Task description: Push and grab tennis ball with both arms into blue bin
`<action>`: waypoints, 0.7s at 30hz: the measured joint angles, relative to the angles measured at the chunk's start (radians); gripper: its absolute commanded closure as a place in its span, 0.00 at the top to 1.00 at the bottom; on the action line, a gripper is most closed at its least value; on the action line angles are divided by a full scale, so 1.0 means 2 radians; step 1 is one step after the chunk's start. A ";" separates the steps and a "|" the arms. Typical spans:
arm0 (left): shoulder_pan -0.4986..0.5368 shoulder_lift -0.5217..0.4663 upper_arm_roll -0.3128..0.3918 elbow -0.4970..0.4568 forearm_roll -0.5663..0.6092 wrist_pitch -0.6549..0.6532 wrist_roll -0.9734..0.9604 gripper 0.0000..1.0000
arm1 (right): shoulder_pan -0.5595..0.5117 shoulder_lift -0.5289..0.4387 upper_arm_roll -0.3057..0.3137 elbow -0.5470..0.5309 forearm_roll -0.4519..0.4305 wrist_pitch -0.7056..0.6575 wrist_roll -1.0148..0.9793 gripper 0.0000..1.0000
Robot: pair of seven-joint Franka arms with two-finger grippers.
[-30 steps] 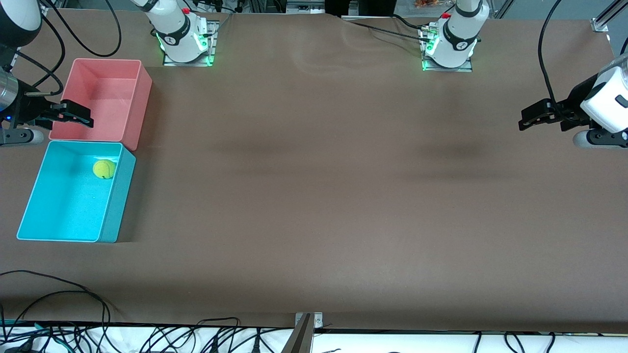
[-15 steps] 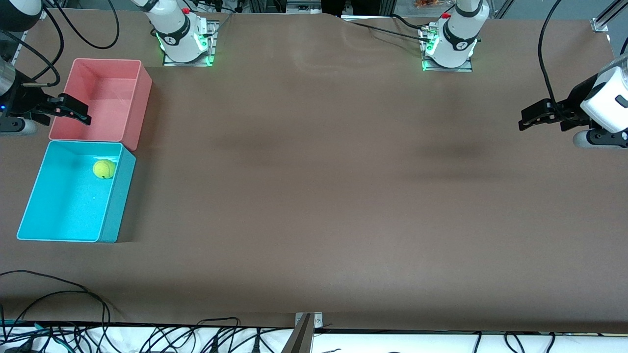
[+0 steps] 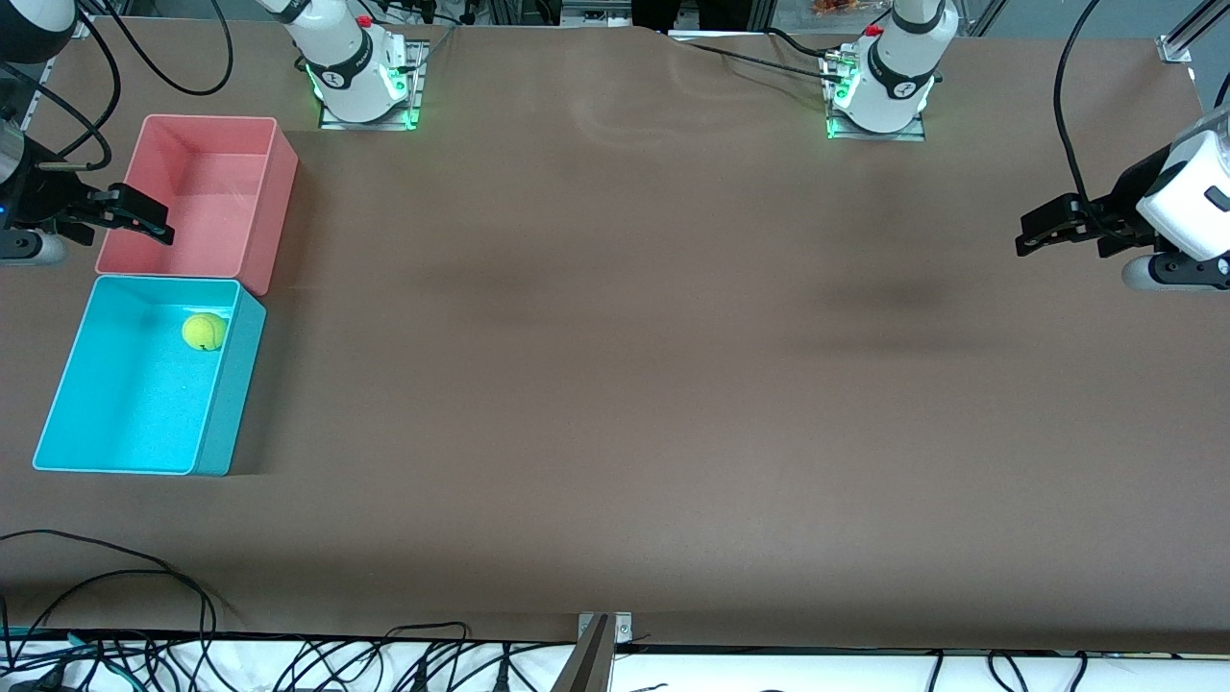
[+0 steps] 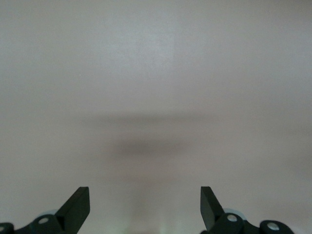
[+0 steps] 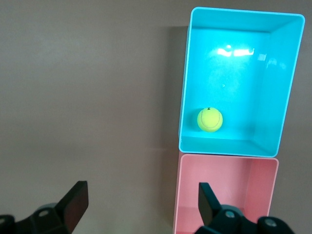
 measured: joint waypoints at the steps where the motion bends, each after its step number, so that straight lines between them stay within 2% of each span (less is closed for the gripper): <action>1: 0.000 0.000 0.000 0.000 0.000 0.000 0.000 1.00 | 0.000 0.001 0.000 0.000 0.000 0.000 0.000 1.00; 21: 0.000 0.000 0.000 0.000 0.000 0.000 0.000 1.00 | 0.000 0.005 0.000 0.000 0.004 -0.002 -0.001 1.00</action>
